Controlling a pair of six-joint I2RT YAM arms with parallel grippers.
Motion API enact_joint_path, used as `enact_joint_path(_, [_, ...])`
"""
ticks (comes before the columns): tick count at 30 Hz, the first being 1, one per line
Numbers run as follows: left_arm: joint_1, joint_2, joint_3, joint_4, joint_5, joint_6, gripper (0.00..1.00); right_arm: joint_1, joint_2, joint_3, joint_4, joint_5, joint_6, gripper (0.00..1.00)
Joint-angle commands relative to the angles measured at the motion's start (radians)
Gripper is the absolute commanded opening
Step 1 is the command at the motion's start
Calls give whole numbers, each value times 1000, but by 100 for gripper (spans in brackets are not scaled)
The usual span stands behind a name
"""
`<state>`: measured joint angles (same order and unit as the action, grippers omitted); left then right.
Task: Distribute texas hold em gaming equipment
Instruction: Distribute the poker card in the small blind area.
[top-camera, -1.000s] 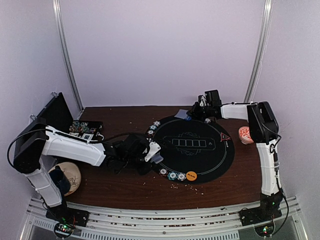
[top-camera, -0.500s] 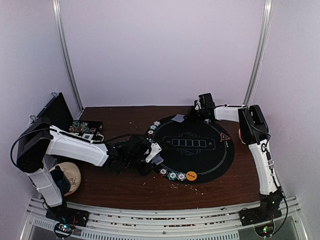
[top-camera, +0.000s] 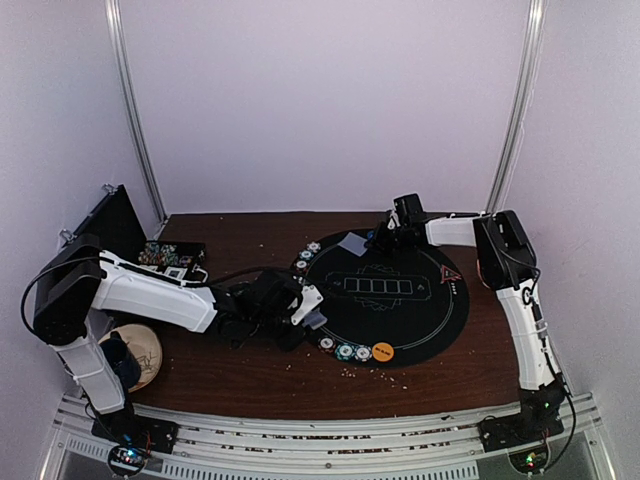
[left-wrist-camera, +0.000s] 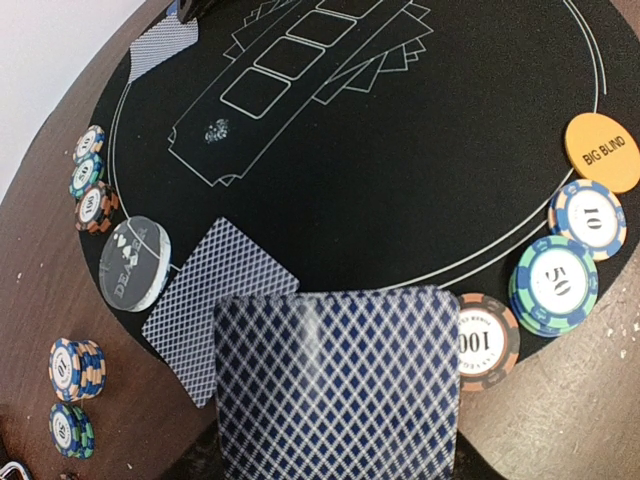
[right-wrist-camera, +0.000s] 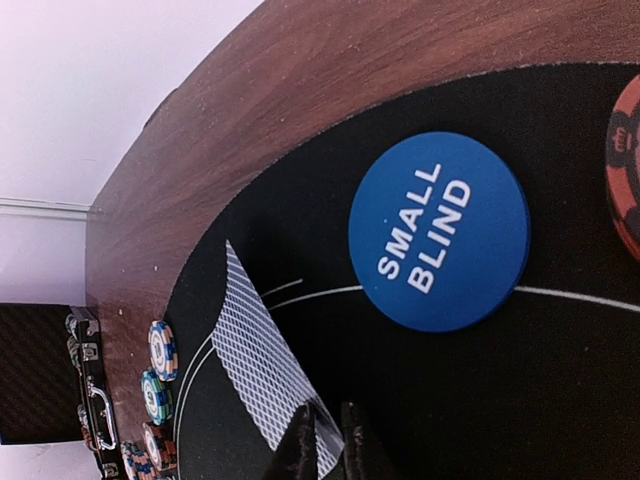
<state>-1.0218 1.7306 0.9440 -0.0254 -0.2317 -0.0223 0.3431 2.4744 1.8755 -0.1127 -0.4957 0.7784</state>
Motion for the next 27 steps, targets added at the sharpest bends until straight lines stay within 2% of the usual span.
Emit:
enact_joint_path(1, [6, -18, 17, 42, -6, -7, 13, 10, -31, -18, -15, -1, -5, 9])
enact_joint_path(5, [9, -18, 14, 46, -7, -8, 13, 8, -29, -28, 28, -28, 23, 0])
enact_joint_path(18, [15, -19, 9, 49, -9, -10, 13, 6, 55, 115, 2, 12, 82, 0])
enact_joint_path(25, [20, -17, 9, 49, -5, -10, 13, 6, 60, 143, -42, 33, 53, 0])
enact_joint_path(27, [20, -17, 9, 48, -3, -10, 13, 6, 57, 139, -47, 30, 51, 7])
